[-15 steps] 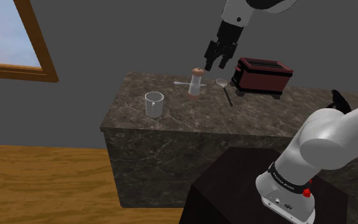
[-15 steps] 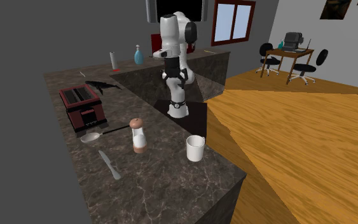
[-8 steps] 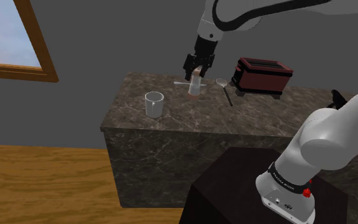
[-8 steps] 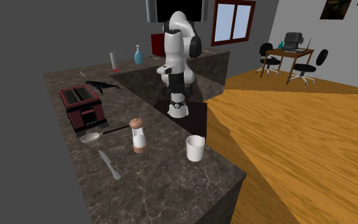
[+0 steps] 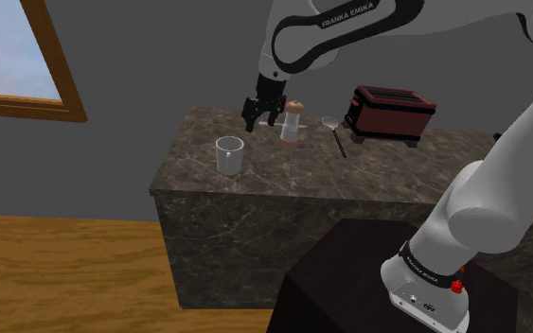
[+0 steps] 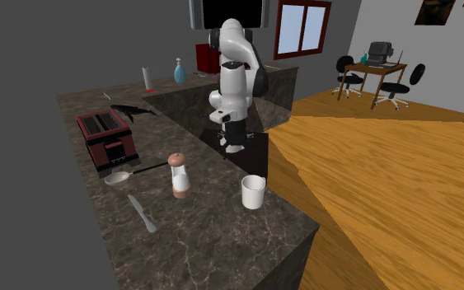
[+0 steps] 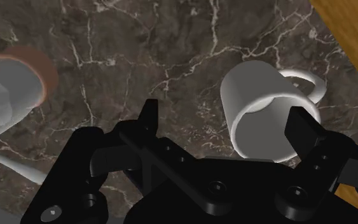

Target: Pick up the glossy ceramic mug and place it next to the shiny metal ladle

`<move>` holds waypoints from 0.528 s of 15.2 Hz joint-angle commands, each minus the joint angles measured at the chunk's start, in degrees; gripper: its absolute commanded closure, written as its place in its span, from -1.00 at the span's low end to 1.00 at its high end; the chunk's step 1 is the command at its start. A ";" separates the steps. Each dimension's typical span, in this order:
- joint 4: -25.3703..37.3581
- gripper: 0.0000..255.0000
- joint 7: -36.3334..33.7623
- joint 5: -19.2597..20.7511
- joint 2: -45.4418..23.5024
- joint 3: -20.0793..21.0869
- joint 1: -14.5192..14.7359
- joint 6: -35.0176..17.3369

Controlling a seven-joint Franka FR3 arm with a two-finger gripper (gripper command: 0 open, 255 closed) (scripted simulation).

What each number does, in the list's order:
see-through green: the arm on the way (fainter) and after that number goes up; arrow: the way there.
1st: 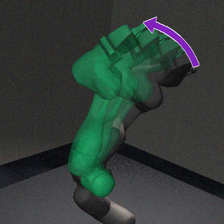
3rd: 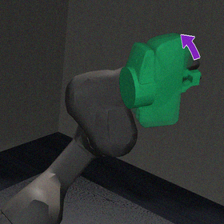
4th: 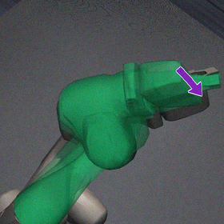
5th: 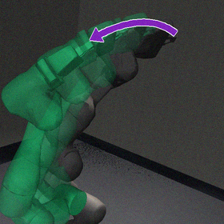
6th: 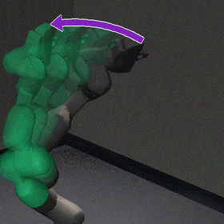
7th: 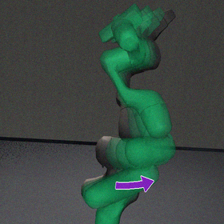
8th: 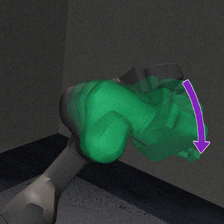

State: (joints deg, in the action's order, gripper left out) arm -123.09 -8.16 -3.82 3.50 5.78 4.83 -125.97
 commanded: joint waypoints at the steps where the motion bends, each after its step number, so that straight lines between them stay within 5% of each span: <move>1: 2.23 -1.00 -0.64 0.66 -4.29 0.46 0.35 -2.11; 8: 8.03 -1.00 -2.13 2.50 -14.12 1.01 1.36 -6.13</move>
State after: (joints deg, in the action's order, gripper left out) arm -115.23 -10.27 -1.43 -9.94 6.80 6.16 -131.53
